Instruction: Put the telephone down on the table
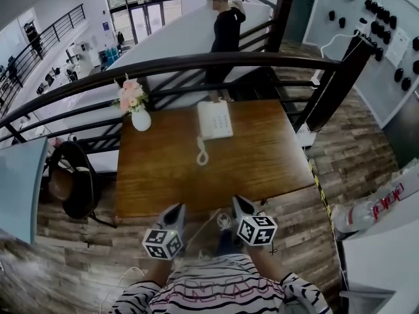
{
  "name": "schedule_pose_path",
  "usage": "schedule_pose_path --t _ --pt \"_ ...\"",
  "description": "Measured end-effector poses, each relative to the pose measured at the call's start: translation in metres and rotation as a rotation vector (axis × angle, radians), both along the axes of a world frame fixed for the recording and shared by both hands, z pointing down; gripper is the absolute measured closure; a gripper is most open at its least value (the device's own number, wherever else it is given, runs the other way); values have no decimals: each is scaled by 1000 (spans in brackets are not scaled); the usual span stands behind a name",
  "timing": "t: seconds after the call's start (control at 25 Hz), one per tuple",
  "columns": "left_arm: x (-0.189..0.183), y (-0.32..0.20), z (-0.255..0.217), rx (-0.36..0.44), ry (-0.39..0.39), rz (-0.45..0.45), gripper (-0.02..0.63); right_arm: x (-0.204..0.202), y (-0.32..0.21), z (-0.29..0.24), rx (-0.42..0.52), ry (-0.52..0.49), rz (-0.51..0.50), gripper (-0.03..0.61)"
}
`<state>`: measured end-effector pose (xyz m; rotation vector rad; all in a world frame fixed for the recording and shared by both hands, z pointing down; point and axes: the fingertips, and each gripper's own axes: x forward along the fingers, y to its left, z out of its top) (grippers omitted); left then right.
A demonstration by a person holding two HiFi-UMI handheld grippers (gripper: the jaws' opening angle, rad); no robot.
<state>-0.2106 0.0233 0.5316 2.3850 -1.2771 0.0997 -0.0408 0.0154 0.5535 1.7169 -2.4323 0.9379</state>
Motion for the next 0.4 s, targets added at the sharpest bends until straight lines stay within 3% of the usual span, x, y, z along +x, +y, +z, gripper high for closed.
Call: schedule_pose_path --t 0.4 --pt "1 3 4 -7 15 -1 612 -1 -1 0 7 7 -13 580"
